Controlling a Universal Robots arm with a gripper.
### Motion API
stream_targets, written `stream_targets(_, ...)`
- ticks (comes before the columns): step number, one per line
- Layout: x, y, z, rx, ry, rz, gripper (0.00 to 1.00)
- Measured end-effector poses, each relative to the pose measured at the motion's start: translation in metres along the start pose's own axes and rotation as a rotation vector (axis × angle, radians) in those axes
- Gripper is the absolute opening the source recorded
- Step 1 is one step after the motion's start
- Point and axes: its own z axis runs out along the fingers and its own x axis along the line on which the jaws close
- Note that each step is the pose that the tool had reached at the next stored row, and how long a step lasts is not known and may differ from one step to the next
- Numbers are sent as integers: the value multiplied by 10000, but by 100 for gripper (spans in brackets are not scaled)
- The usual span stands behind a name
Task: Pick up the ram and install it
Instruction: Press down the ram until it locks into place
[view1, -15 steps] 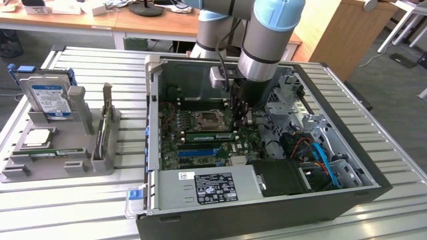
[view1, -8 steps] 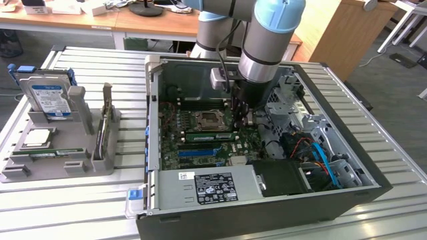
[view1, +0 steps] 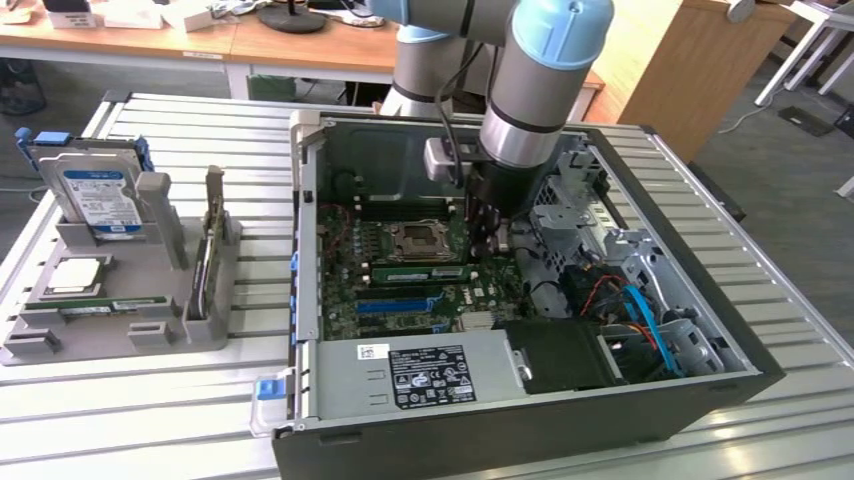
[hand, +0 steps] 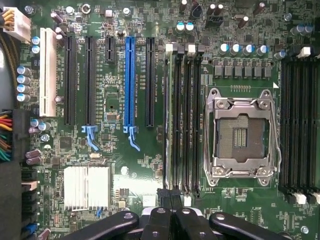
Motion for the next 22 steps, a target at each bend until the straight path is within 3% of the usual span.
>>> stream_targets(22,-17,0,81,1,-1,32,11)
